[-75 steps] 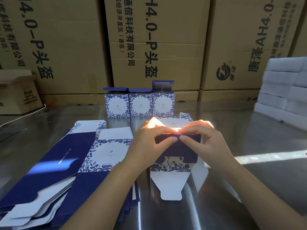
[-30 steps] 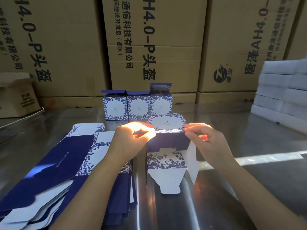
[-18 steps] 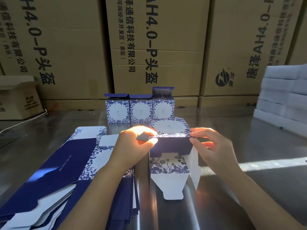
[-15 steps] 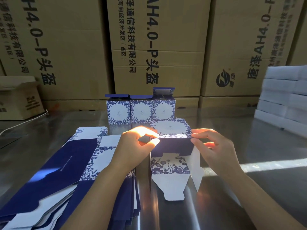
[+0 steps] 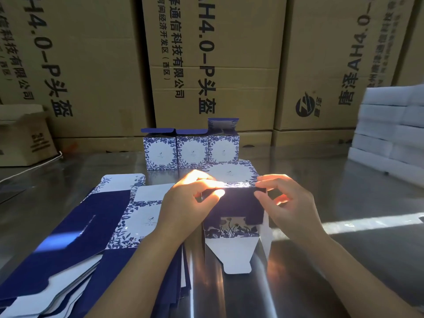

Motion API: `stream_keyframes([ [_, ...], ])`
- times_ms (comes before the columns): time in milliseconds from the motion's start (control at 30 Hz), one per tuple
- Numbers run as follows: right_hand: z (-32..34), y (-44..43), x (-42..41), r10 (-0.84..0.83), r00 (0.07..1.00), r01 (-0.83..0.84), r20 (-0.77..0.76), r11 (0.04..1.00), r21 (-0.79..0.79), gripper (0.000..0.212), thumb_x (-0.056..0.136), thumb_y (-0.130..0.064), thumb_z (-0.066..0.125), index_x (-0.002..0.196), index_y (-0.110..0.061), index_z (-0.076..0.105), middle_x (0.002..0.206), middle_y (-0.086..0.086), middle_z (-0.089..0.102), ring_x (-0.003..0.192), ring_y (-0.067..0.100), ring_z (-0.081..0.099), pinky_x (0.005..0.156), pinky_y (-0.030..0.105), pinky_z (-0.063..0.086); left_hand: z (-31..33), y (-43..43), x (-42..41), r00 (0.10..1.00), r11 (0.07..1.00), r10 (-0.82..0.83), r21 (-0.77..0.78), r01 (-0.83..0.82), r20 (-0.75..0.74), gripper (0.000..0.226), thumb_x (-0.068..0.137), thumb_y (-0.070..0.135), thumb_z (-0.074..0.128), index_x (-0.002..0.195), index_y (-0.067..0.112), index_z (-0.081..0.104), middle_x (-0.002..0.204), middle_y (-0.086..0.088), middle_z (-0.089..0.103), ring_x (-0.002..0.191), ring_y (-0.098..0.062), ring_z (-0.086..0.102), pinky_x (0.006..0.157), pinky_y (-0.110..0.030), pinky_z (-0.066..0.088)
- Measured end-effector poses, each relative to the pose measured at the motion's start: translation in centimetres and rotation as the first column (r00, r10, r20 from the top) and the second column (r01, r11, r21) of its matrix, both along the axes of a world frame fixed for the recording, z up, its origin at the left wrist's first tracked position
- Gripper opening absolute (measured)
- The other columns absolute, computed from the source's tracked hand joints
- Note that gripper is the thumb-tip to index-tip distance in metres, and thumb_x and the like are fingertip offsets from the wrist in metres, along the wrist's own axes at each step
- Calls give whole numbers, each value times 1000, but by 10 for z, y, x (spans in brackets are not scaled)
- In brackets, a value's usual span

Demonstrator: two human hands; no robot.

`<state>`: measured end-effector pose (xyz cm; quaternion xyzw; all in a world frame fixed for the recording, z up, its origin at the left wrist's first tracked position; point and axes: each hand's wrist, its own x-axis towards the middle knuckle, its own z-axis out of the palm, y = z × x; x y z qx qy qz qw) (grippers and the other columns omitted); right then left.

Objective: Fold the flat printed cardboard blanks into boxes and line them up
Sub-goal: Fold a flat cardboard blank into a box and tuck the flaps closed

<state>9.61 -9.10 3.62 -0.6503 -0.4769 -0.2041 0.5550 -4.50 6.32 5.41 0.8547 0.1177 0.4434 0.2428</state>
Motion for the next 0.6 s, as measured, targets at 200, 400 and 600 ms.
stream_keyframes([
  [200,1,5,-8,-11,1000,10,-23,1000,-29,33,80,-18,74,82,-50,63,97,-20,57,98,5,54,65,11,46,-4,-6,7,999,997,27,76,-26,-19,21,81,47,58,84,32,72,93,20,57,96,-2,44,72,-22,43],
  [400,3,9,-8,-6,998,4,-56,1000,-28,29,79,-22,74,71,-47,63,93,-25,58,98,4,52,81,25,43,-5,-16,14,996,992,92,81,-93,24,11,85,33,65,84,24,73,89,14,52,92,-5,39,73,-25,36],
  [600,3,10,-8,-19,999,18,-39,999,-34,28,80,-25,73,71,-49,63,96,-25,59,101,3,50,84,22,40,-2,-16,12,995,987,96,132,-95,2,15,86,31,65,81,20,72,87,14,54,89,-6,40,74,-28,35],
])
